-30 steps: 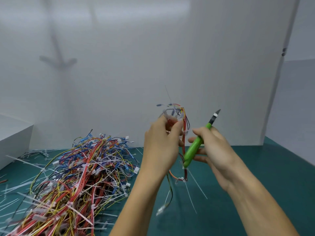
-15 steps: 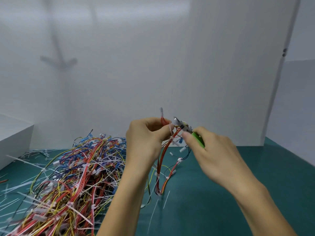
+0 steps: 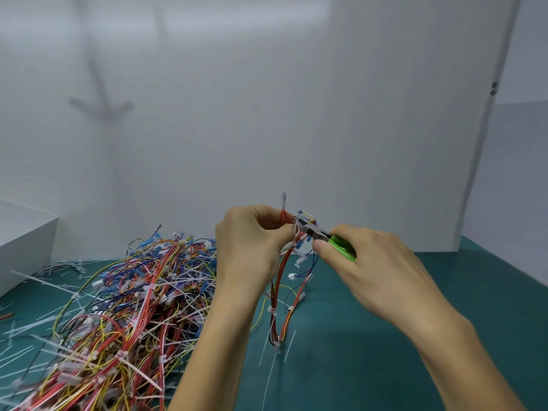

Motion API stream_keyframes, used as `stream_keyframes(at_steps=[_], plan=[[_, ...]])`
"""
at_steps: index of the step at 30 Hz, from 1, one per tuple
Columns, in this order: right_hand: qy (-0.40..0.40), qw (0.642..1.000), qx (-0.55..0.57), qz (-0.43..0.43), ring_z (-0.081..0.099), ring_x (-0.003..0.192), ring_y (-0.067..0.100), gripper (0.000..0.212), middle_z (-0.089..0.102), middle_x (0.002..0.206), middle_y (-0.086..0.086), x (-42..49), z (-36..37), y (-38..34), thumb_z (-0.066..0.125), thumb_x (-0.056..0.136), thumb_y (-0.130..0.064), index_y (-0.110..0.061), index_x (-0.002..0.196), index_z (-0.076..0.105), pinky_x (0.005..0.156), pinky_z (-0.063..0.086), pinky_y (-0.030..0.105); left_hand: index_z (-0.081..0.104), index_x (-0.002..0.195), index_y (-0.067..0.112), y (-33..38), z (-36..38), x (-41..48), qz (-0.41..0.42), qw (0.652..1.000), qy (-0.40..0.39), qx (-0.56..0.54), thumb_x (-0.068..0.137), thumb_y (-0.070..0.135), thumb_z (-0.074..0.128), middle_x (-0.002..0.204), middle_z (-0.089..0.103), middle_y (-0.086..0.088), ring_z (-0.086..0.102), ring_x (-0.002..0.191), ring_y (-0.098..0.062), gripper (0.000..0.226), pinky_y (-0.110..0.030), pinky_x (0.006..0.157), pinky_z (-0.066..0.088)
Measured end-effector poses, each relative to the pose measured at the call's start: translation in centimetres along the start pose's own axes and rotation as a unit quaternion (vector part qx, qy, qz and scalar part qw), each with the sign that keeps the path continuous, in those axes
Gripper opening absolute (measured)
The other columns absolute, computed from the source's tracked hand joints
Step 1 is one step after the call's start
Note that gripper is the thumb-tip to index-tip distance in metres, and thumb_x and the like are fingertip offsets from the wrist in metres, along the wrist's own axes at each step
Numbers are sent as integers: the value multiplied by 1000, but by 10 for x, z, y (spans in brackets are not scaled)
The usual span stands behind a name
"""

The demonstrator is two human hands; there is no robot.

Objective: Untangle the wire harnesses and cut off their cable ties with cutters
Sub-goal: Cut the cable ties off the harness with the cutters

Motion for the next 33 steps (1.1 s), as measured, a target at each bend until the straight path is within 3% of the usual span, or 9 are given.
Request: stream_keyframes(at_steps=[10, 16, 27, 31, 33], plan=[[2, 1000, 8, 21, 52, 68, 12, 47, 54, 65, -3, 1, -3, 5, 37, 87, -69, -27, 89, 58, 53, 36, 27, 71, 62, 29, 2, 2, 0, 13, 999, 11, 34, 70, 20, 86, 59, 68, 20, 63, 56, 8, 19, -10, 51, 47], [-4, 1000, 8, 28, 50, 66, 14, 49, 52, 63, -2, 1, -2, 8, 38, 86, -69, -25, 88, 59, 54, 36, 27, 70, 64, 30, 3, 2, -1, 18, 999, 7, 38, 71, 20, 85, 59, 68, 16, 64, 58, 6, 20, -19, 57, 54], [-6, 999, 14, 40, 46, 59, 11, 46, 49, 60, -1, 0, 0, 7, 42, 87, -69, -27, 81, 58, 51, 34, 26, 71, 63, 29, -1, 3, 1, 10, 999, 12, 49, 70, 18, 85, 58, 68, 18, 64, 58, 6, 19, -8, 52, 47], [-21, 996, 59, 64, 45, 59, 19, 52, 48, 57, 1, 2, 4, 6, 39, 91, -65, -20, 72, 57, 51, 33, 31, 73, 68, 24, -5, 1, 3, -27, 1000, 6, 8, 69, 22, 86, 62, 71, 11, 67, 60, 1, 13, -20, 61, 55], [-25, 991, 104, 86, 49, 60, 24, 57, 53, 56, 5, 5, 6, 7, 36, 92, -63, -16, 74, 62, 54, 37, 34, 74, 73, 18, -7, 1, 3, -62, 997, 0, -51, 72, 17, 85, 65, 74, 3, 72, 65, -10, 11, -28, 66, 57]])
Point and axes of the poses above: each hand's wrist, its own x-axis towards the middle knuckle, its own z-axis out of the palm, y = z × x, the point moved 2 cm from there along x, towards the middle knuckle
